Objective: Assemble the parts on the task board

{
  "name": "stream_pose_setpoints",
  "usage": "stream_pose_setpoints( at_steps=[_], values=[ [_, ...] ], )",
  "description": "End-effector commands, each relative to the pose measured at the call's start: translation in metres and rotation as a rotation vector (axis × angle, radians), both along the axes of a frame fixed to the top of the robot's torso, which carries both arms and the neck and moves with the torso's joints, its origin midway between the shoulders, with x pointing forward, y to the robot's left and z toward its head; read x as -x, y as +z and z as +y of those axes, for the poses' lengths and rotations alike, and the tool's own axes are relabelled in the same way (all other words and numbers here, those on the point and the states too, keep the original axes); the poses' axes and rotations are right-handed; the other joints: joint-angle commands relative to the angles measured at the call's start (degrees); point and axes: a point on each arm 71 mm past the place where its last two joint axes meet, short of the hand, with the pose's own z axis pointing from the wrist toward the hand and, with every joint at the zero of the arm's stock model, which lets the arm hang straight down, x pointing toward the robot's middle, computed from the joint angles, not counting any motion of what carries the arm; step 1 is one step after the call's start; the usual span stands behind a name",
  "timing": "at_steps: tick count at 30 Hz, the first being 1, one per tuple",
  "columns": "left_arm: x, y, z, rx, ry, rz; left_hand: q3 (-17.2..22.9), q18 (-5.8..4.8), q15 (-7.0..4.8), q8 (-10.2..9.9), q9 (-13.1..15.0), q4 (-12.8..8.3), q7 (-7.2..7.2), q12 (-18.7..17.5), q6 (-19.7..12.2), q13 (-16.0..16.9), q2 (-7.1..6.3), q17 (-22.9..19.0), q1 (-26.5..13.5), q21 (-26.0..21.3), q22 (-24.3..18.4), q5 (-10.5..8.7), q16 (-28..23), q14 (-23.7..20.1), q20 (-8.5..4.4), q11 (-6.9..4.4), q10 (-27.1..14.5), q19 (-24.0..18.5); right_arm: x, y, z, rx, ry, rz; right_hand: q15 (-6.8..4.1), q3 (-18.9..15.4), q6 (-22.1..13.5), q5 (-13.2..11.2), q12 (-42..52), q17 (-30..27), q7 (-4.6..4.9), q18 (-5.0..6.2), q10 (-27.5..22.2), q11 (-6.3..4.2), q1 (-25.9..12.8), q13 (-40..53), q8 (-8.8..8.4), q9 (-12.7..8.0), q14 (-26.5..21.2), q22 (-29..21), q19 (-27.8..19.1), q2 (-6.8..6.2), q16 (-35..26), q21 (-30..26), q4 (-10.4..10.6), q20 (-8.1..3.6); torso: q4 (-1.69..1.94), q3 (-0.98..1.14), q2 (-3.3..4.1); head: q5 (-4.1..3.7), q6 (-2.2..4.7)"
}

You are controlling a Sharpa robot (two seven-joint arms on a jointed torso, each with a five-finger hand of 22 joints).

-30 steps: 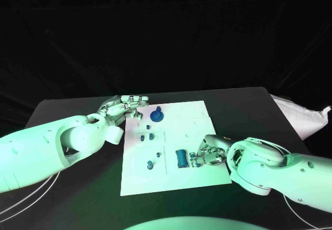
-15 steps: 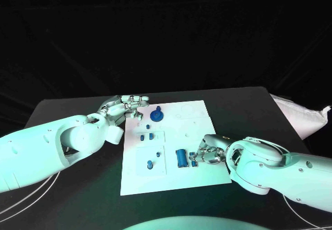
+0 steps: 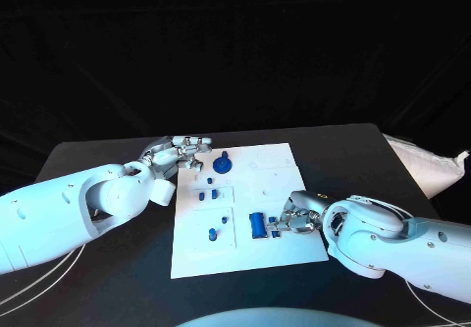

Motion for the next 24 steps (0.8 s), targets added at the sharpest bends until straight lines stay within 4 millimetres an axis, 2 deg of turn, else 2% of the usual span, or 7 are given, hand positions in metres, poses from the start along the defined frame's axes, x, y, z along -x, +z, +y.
stream_pose_setpoints(
  at_steps=[1, 8, 13, 16, 17, 20, 24],
  values=[
    [0.001, 0.001, -0.002, 0.009, -0.022, -0.004, -0.1, 0.98, -0.18, 0.2, -0.1, -0.1, 0.01, 0.2, -0.3, 0.1, 0.40, 0.1, 0.0, -0.1, 0.0, 0.38, 0.2, -0.4, 0.04, 0.04, -0.4, 0.2, 0.001, 0.002, -0.001, -0.009, 0.008, -0.028, -0.33, -0.2, -0.4, 0.0, -0.9, 3.8, 0.14, -0.58, -0.2, 0.14, 1.9, -0.4, 0.25, 0.1, 4.0, 3.3, -0.1, -0.01, -0.4, -0.3, -0.5, 0.06, -0.06, 0.01, -0.06, 0.04, 0.14],
    [-0.002, 0.000, -0.002, 0.008, -0.007, -0.013, -0.2, 1.03, -0.16, 0.2, -0.1, -0.1, 0.06, 0.3, -0.4, 0.1, 0.41, -0.2, -0.1, -0.4, -0.2, 0.38, 0.1, -0.4, 0.04, 0.09, -0.4, 0.0, -0.007, 0.015, -0.009, -0.226, -0.005, -0.056, 0.93, -0.8, -5.4, 2.2, -10.1, -0.7, 2.09, 0.36, -4.2, 1.72, 7.0, -6.3, -2.40, -0.8, 3.0, -0.7, -3.0, 0.00, -3.6, -2.8, -1.5, 1.04, 0.02, -0.06, -0.55, -0.17, 0.75],
    [-0.003, -0.004, 0.001, 0.010, 0.063, -0.030, -0.8, 1.06, 0.09, 0.3, -0.2, 0.3, 0.15, 0.5, -0.6, 0.0, 0.16, -3.0, -1.0, -1.6, -0.7, 0.35, -1.6, -2.3, 0.22, 0.16, -0.8, -0.8, -0.027, 0.028, -0.018, -0.457, -0.034, -0.019, 1.59, -0.6, -7.4, 2.5, -22.9, -9.5, 3.03, 2.31, -10.1, 2.54, 11.2, -15.1, -3.26, -1.1, 0.6, -9.2, -8.9, 1.37, -10.5, -8.7, -2.6, 1.71, 0.16, -0.23, -1.49, -0.34, 1.76],
    [-0.004, -0.006, 0.006, 0.008, 0.168, -0.051, -1.1, 1.10, 0.16, 0.6, -0.1, 0.4, 0.07, 1.0, -0.4, 0.1, 0.39, -4.5, -1.2, -2.8, -1.2, 0.38, -3.2, -4.5, 0.37, 0.14, -0.6, -2.3, -0.048, 0.035, -0.027, -0.597, -0.077, 0.012, 2.88, -0.7, -9.8, 1.4, -31.6, -34.3, 4.37, 6.43, -14.7, 3.99, 14.3, -22.7, -3.67, -1.8, -7.5, -31.1, -23.3, 2.86, -33.6, -26.4, -3.1, 2.94, 0.04, -0.57, -2.23, -0.45, 2.58],
    [-0.005, -0.006, 0.007, 0.009, 0.200, -0.054, -1.2, 1.10, 0.14, 0.8, -0.1, 0.4, -0.02, 1.3, -0.2, 0.2, 0.46, -4.9, -1.2, -3.2, -1.4, 0.38, -3.7, -5.2, 0.39, 0.11, -0.5, -2.8, -0.056, 0.036, -0.029, -0.644, -0.092, 0.023, 3.35, -0.5, -10.7, 1.3, -34.1, -38.5, 4.77, 6.96, -16.3, 4.65, 15.2, -24.9, -3.89, -2.1, -9.4, -34.7, -25.3, 3.57, -38.7, -30.1, -3.3, 3.24, -0.03, -0.74, -2.58, -0.53, 3.46],
    [-0.006, -0.009, 0.009, 0.009, 0.257, -0.059, -1.4, 1.08, 0.30, 1.0, -0.1, 0.4, -0.07, 1.6, -0.1, 0.1, 0.64, -6.6, -1.3, -5.0, -2.4, 0.39, -6.5, -7.5, 0.51, 0.11, -0.6, -4.9, -0.079, 0.038, -0.036, -0.779, -0.129, 0.041, 5.42, -0.2, -12.0, 0.9, -41.7, -43.5, 6.57, 6.76, -20.9, 6.47, 18.2, -32.6, -4.01, -3.0, -13.7, -40.0, -27.7, 4.56, -49.1, -38.3, -4.2, 5.00, -0.12, -1.03, -3.60, -0.71, 4.93],
    [-0.007, -0.012, 0.008, 0.014, 0.273, -0.051, -1.6, 0.93, 1.12, 0.8, -0.3, 0.7, 0.49, 1.4, -0.9, -0.3, 0.66, -10.5, -1.6, -8.9, -4.6, 0.36, -13.2, -10.5, 1.18, 0.78, -1.7, -8.9, -0.109, 0.037, -0.043, -0.929, -0.173, 0.039, 8.23, 0.8, -13.1, 0.5, -47.2, -50.1, 7.61, 6.36, -22.1, 8.41, 22.4, -40.9, -4.07, -4.4, -21.3, -46.6, -32.4, 5.33, -61.1, -48.5, -6.4, 7.48, -0.38, -1.40, -4.82, -0.27, 6.81]
  ],
)
